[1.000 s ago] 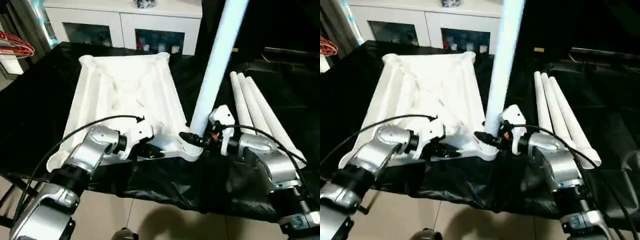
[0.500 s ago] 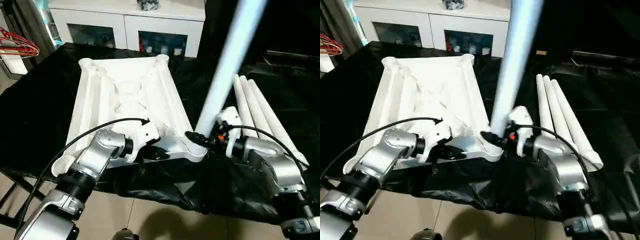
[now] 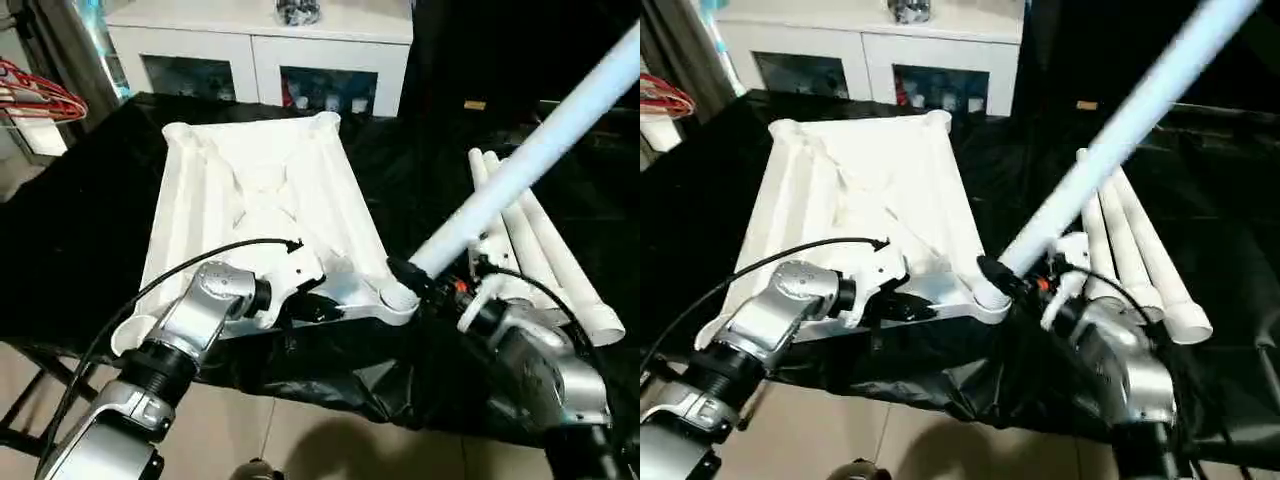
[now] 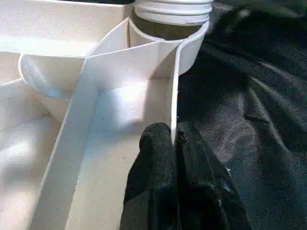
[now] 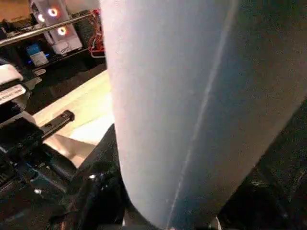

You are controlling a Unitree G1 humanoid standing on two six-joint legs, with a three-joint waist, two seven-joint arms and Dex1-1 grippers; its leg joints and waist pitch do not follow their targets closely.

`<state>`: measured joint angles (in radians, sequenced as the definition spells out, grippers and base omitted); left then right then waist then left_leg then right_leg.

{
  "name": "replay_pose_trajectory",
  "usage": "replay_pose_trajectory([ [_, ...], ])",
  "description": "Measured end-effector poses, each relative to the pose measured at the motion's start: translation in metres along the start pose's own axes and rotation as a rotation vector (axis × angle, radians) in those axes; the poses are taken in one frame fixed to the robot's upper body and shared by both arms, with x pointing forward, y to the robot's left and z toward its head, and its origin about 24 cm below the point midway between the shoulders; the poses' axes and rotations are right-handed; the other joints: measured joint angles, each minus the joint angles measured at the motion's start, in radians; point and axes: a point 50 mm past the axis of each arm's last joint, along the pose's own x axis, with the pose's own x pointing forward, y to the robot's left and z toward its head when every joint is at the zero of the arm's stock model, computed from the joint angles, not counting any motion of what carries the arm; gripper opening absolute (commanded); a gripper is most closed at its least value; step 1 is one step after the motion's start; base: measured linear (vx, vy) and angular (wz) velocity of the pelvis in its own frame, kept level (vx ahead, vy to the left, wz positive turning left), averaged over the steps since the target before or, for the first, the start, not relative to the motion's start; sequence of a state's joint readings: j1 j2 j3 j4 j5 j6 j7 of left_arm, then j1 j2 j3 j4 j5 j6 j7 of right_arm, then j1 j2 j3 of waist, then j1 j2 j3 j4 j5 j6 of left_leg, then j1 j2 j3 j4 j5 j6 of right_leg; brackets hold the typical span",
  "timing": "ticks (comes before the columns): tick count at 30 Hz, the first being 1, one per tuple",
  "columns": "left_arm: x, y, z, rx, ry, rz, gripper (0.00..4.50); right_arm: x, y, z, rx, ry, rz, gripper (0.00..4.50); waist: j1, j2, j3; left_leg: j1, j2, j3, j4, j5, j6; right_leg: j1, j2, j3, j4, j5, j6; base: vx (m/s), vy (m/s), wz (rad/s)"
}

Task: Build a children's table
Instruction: Insert table leg to table base

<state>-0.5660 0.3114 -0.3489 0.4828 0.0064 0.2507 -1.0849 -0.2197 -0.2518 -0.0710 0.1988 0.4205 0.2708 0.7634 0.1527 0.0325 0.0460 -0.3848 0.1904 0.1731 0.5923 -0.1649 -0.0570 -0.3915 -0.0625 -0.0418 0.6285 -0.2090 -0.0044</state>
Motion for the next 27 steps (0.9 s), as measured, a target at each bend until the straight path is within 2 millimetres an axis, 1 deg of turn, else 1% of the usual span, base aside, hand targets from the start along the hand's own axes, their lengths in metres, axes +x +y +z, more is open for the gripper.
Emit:
replay_pose_trajectory([
  [5,0.001,0.0,0.0,0.006,-0.005,-0.002,0.0,-0.003,0.003,-0.002,-0.012,-0.023,-0.024,1.9,0.001,0.001,-0.001,0.0,0.0,0.0,-0.001,0.0,0.0,0.001,0.0,0.0,-0.002,0.0,0.0,0.0,0.0,0.0],
  [16,0.001,0.0,0.0,0.016,-0.003,-0.001,0.0,-0.005,0.009,-0.013,0.001,-0.084,-0.098,1.9,-0.001,0.001,-0.001,0.001,0.0,0.0,-0.002,0.0,0.0,0.002,0.0,0.0,-0.004,-0.002,0.004,0.0,0.0,0.0],
  [20,0.002,-0.001,0.0,0.023,-0.005,-0.003,0.0,-0.004,0.011,-0.015,-0.085,-0.054,-0.105,1.9,-0.001,0.001,-0.002,0.001,0.0,0.0,-0.004,0.0,0.0,0.003,0.0,0.0,-0.006,-0.003,0.005,0.0,0.0,0.0],
  [23,0.002,-0.001,0.0,0.025,-0.004,-0.004,0.0,-0.003,0.013,-0.014,-0.164,-0.015,-0.094,1.9,-0.001,0.001,-0.002,0.002,0.0,0.0,-0.005,0.0,0.0,0.004,0.0,0.0,-0.007,-0.003,0.005,0.0,0.0,0.0],
  [27,0.002,-0.002,0.0,0.032,-0.002,-0.006,0.0,-0.001,0.013,-0.01,-0.223,0.012,-0.072,1.9,-0.003,0.0,-0.003,0.003,0.0,0.0,-0.006,0.0,0.0,0.006,0.0,-0.001,-0.011,-0.002,0.006,0.0,0.0,0.0],
])
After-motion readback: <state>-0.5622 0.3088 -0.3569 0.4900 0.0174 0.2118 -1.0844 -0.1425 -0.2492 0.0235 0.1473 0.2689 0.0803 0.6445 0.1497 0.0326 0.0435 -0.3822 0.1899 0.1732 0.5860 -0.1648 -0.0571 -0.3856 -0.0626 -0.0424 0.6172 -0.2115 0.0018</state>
